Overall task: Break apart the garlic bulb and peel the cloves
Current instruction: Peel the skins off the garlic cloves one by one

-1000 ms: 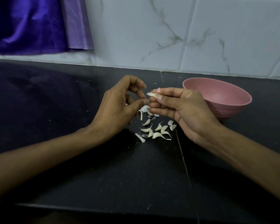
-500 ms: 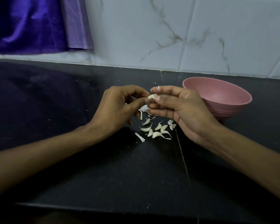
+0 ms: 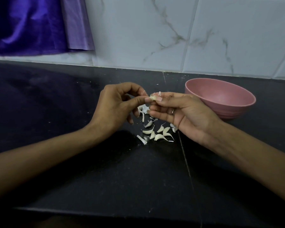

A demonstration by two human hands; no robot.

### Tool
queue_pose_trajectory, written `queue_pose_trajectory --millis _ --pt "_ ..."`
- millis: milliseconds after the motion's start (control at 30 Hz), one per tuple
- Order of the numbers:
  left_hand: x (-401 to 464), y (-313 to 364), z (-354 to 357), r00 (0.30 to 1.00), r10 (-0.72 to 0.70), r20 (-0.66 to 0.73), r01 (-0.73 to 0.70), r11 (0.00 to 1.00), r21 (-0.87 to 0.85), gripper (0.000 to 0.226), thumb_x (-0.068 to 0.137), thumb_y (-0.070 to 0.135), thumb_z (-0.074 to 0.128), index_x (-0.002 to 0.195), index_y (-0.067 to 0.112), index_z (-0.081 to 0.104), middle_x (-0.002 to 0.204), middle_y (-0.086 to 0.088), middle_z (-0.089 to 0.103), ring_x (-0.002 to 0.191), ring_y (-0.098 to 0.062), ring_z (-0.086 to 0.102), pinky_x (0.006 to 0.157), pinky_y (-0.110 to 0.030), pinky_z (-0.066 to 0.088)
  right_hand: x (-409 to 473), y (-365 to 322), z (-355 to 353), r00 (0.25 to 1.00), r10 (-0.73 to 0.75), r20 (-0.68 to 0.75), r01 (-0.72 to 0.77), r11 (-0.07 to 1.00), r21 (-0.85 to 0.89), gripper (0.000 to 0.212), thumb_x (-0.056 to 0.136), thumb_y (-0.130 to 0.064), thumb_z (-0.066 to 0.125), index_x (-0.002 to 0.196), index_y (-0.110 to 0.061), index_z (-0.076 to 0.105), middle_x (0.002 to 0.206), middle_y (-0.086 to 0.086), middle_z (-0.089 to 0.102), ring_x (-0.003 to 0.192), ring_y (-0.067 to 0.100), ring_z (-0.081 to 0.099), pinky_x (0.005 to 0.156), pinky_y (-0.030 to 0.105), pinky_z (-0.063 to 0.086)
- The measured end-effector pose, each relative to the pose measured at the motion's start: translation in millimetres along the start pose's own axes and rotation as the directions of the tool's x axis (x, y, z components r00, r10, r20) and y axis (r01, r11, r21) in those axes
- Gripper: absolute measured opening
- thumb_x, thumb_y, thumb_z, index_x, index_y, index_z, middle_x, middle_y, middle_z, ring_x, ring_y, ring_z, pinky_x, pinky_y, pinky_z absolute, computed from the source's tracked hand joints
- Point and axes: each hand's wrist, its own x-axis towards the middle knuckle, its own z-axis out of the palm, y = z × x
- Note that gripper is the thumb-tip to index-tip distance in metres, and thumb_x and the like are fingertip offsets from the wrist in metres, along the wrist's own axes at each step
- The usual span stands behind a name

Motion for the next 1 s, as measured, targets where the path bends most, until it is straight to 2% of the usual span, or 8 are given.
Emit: queue_pose_trajectory --millis 67,167,233,400,600,800,1000 --pt "-0.3 -0.2 -0.9 1.0 0.006 -0.002 -0.006 1.0 -0.003 0.012 0.074 0.027 0.075 0.079 0.017 0.069 0.062 0.0 0.066 0.046 -0.011 0.058 0.039 -0.027 0.048 0.1 -0.2 -0.8 1.0 0.021 0.002 -0.021 1.0 0.009 0.035 0.081 0.0 0.065 0.113 0.013 0.063 0.105 0.024 0.071 0.075 0.017 0.071 0.069 0.026 0.059" --pt "-0.3 -0.7 -0.7 0.999 0.033 0.008 -0.033 0.999 0.027 0.009 0.077 0.027 0.074 0.079 0.02 0.069 0.062 -0.008 0.066 0.045 -0.014 0.058 0.039 -0.028 0.049 -0.9 0.2 -0.7 0.999 0.051 0.017 -0.051 0.999 0.016 0.04 0.078 -0.001 0.065 0.115 0.013 0.062 0.087 0.012 0.073 0.072 0.014 0.07 0.066 0.023 0.058" --pt "-0.4 0.0 -0.9 0.999 0.044 0.016 -0.045 0.998 0.051 0.009 0.078 0.03 0.072 0.08 0.022 0.068 0.059 -0.011 0.064 0.044 -0.016 0.057 0.039 -0.03 0.049 -1.5 1.1 0.2 0.998 0.063 0.017 -0.063 0.998 0.03 0.042 0.075 -0.001 0.066 0.114 0.012 0.063 0.082 0.01 0.072 0.07 0.013 0.069 0.064 0.023 0.058" --pt "-1.3 3.4 -2.6 0.999 0.051 0.019 -0.053 0.992 0.118 0.014 0.079 0.038 0.067 0.079 0.024 0.065 0.047 0.002 0.057 0.037 -0.014 0.05 0.037 -0.024 0.042 -3.1 1.8 2.5 0.998 0.058 0.001 -0.058 0.997 0.052 0.04 0.069 -0.002 0.068 0.107 0.01 0.066 0.081 0.012 0.07 0.068 0.014 0.07 0.063 0.023 0.058" --pt "-2.5 3.6 -1.0 0.998 0.051 0.042 -0.058 0.98 0.189 0.012 0.09 0.019 0.066 0.08 0.019 0.061 0.045 0.011 0.055 0.033 -0.006 0.047 0.038 -0.014 0.037 -4.0 4.8 4.2 1.0 0.01 -0.015 -0.01 1.0 0.022 0.029 0.067 -0.003 0.069 0.096 0.004 0.069 0.079 0.012 0.072 0.071 0.016 0.072 0.067 0.025 0.06" --pt "-3.9 5.2 0.4 0.998 0.049 0.046 -0.057 0.981 0.185 0.014 0.092 0.018 0.064 0.08 0.019 0.058 0.044 0.013 0.055 0.031 -0.005 0.045 0.037 -0.012 0.034 -5.4 5.7 4.7 0.999 -0.039 -0.028 0.038 0.999 -0.023 0.03 0.068 -0.004 0.07 0.097 0.003 0.069 0.082 0.014 0.074 0.076 0.02 0.073 0.07 0.026 0.06" --pt "-5.5 4.4 1.5 0.997 0.063 0.044 -0.071 0.976 0.204 0.012 0.093 0.02 0.064 0.084 0.014 0.059 0.044 0.013 0.054 0.032 -0.006 0.045 0.039 -0.014 0.035 -9.2 6.2 7.4 0.981 -0.181 -0.062 0.171 0.975 -0.141 0.025 0.084 0.005 0.065 0.109 -0.001 0.066 0.085 0.016 0.073 0.076 0.021 0.073 0.071 0.027 0.059"
